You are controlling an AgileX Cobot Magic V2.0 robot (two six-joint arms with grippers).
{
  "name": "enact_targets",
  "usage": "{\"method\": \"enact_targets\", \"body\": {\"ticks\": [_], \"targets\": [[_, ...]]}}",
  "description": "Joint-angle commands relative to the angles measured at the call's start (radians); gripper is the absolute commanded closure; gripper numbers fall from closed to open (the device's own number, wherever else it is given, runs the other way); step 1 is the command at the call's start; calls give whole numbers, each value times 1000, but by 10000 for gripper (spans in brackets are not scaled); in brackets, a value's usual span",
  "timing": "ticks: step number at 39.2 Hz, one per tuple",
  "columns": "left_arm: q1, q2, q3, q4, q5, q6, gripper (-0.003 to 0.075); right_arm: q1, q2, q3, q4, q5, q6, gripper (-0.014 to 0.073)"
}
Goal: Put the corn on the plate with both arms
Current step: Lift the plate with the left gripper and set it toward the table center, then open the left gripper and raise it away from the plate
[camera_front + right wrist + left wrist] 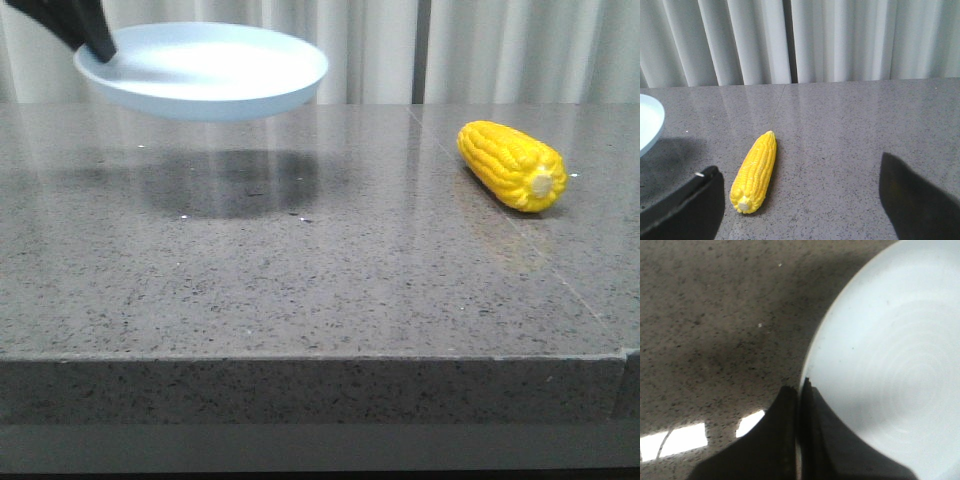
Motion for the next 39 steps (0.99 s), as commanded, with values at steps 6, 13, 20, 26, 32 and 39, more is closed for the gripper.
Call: {"method": "enact_targets", "body": {"ticks": [6,13,20,26,32,39], "targets": [[-106,-5,-35,-47,-57,-2,741,-6,17,-34,3,-76,-2,-55],[-140,73,-35,-47,-57,-2,741,-6,17,-34,3,-76,-2,-55],[-146,118,-35,-45,-64,-2,736,-6,17,-34,3,-76,-2,-55],[-148,120,-35,-45,-84,-2,633,-6,17,-34,3,-76,-2,-55],[-148,113,-55,-38,-94,-2,414,-6,17,-34,3,-76,-2,-55],[-148,36,-63,73,-113,-2,369,-6,17,-34,3,-76,-2,-55]]}}
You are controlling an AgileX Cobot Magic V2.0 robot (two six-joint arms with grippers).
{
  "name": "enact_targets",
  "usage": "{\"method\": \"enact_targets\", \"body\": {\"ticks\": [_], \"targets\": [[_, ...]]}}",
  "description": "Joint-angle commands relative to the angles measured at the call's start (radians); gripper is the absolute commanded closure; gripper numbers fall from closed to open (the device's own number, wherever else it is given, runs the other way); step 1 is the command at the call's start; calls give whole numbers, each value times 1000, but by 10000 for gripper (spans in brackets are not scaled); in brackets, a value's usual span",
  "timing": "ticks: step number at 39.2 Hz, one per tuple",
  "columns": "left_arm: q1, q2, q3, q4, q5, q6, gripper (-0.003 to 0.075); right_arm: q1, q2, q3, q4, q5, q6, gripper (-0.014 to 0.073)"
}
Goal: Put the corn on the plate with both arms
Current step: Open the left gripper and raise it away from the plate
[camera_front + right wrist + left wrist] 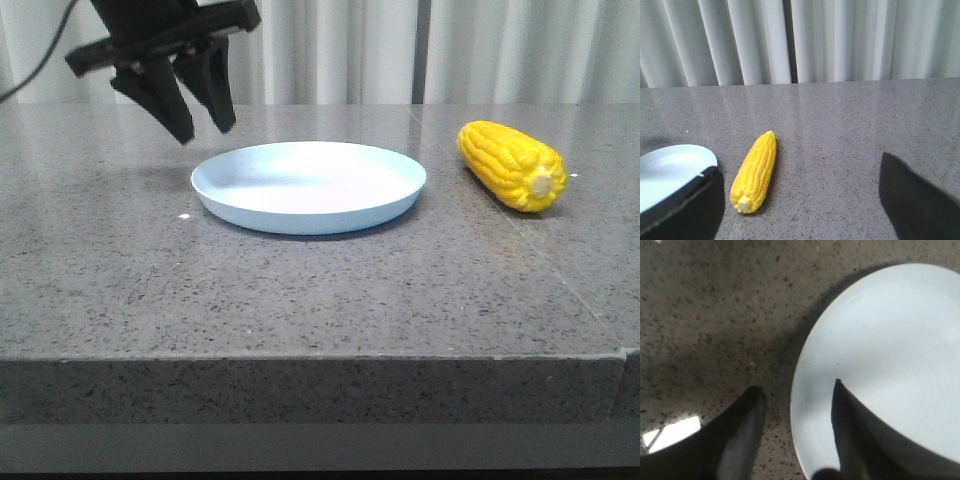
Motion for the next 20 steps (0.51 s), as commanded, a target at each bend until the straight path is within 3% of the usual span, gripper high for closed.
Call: {"method": "enact_targets", "body": {"ticks": [1,8,20], "targets": [[-9,-121,-37,70,-33,-10,372,-6,17,-34,3,-76,-2,-55],[-2,-216,-23,329,12,-108,417,-6,17,-34,3,-76,-2,-55],[96,-414,200,352,-63,-108,670,-6,17,-34,3,-76,-2,-55]]}}
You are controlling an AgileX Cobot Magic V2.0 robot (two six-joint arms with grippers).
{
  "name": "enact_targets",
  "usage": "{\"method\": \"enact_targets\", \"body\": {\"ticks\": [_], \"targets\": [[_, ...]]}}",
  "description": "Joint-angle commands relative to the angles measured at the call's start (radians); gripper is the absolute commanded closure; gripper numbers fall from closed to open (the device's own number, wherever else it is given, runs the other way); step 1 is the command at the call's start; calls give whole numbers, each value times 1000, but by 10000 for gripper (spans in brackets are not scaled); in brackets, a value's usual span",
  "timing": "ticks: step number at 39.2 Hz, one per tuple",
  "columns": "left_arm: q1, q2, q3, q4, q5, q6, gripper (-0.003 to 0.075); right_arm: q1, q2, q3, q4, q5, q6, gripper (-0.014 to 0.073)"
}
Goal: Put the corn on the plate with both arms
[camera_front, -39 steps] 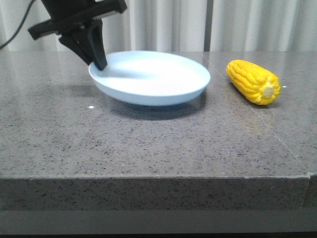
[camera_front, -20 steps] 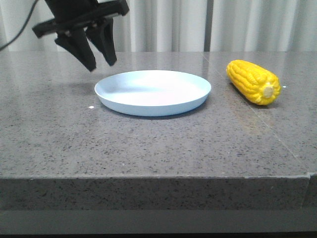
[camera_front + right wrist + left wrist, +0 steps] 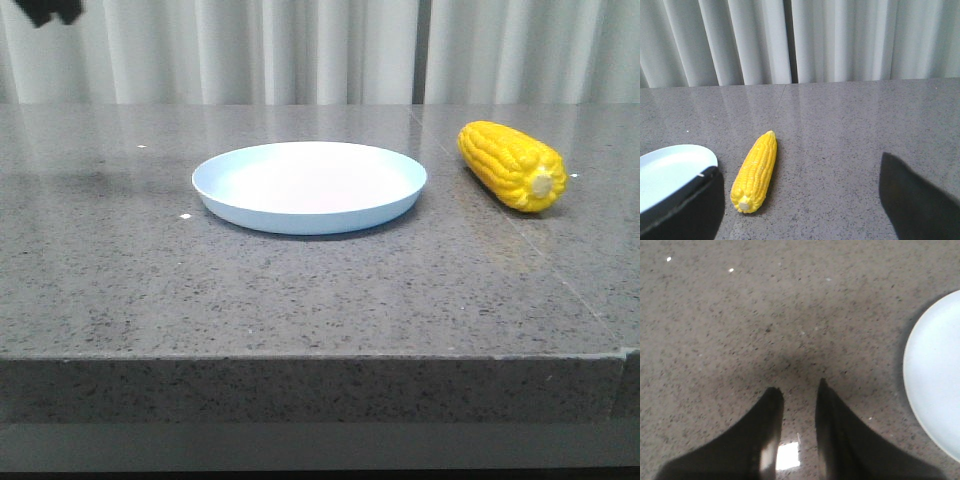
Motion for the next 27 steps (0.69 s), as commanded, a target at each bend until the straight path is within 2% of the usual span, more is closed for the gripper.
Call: {"method": "enact_targets", "body": {"ticks": [1,4,22,27], "targets": [[41,-118,63,14,-82,-14,687,-6,17,-34,3,-76,-2,-55],[66,-186,139,14,-111,-14,741,-6,17,-34,3,-76,-2,-55],[67,-778,676,-1,-517,-14,741,-6,17,-34,3,-76,-2,-55],[67,-962,811,-1,-588,-14,741,-6,17,-34,3,-76,-2,-55]]}}
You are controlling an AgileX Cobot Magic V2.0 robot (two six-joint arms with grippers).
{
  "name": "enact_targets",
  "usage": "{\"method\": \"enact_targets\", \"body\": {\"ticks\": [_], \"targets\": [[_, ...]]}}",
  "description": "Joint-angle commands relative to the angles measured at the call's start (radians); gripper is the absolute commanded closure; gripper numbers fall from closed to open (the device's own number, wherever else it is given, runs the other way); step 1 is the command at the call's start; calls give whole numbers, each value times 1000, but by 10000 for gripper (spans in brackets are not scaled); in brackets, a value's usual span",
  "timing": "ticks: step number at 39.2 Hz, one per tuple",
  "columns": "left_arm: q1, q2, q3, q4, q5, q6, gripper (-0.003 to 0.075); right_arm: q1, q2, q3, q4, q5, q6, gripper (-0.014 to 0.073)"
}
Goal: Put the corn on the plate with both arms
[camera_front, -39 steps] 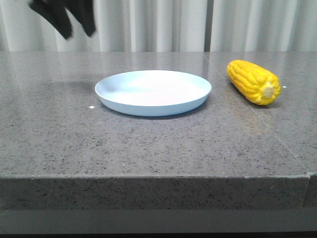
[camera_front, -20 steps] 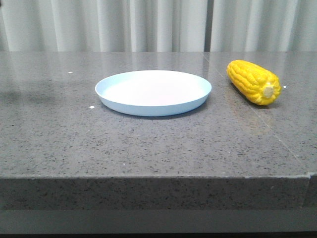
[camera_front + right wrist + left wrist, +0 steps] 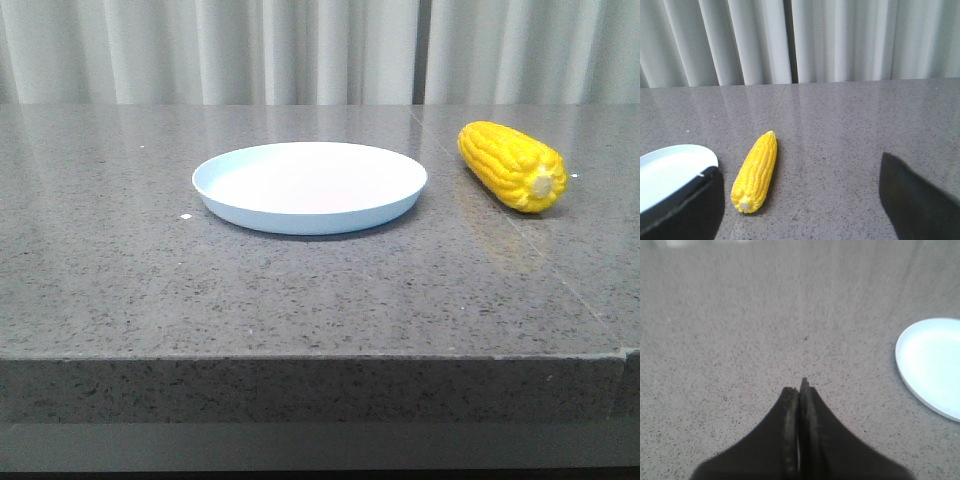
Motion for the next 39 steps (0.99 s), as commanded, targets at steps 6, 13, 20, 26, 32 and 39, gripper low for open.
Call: {"method": "enact_targets", "body": {"ticks": [6,13,20,26,32,39], "targets": [[-2,-315,188,0,-179,-10,741,-6,17,-34,3,-76,-2,-55],[-2,-537,316,0,-198,-8,741,-6,17,-34,3,-76,-2,-55],[-2,-730,411,0,-199,-8,741,-6,17,-34,3,-76,-2,-55],[-2,-751,431,0,-199,-8,741,-6,17,-34,3,-72,-2,-55],[-2,-748,431,0,-203,-8,741,-6,17,-33,3,-72,-2,-55],[-2,-748,431,0,-201,-8,741,-6,17,-33,3,-72,-2,-55]]}}
